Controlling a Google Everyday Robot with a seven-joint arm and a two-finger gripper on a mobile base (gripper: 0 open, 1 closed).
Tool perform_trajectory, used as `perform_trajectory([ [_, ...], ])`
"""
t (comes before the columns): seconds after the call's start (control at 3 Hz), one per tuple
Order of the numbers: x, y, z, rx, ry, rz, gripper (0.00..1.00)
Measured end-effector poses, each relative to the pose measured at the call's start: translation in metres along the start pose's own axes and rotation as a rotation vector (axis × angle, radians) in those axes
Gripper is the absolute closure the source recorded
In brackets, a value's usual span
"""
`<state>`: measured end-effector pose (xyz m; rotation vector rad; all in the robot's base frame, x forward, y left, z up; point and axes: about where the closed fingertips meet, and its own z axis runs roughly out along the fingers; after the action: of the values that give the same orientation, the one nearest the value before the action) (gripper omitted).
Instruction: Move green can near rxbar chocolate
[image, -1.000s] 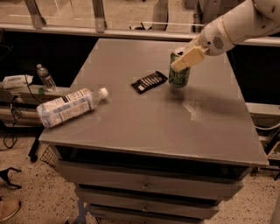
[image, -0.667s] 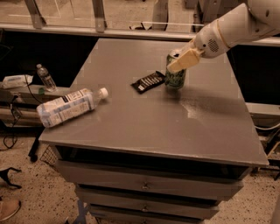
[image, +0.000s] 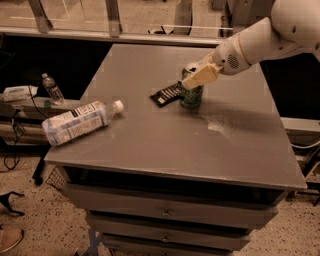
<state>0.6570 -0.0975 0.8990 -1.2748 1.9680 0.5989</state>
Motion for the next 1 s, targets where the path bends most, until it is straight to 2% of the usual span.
perform_trajectory([
  [0.33, -0.0002, 0.0006, 0.0024, -0.005, 0.001, 0.0, 0.82],
  [1.0, -0.0007, 0.0015, 0.0053, -0.01, 0.002, -0.001, 0.34],
])
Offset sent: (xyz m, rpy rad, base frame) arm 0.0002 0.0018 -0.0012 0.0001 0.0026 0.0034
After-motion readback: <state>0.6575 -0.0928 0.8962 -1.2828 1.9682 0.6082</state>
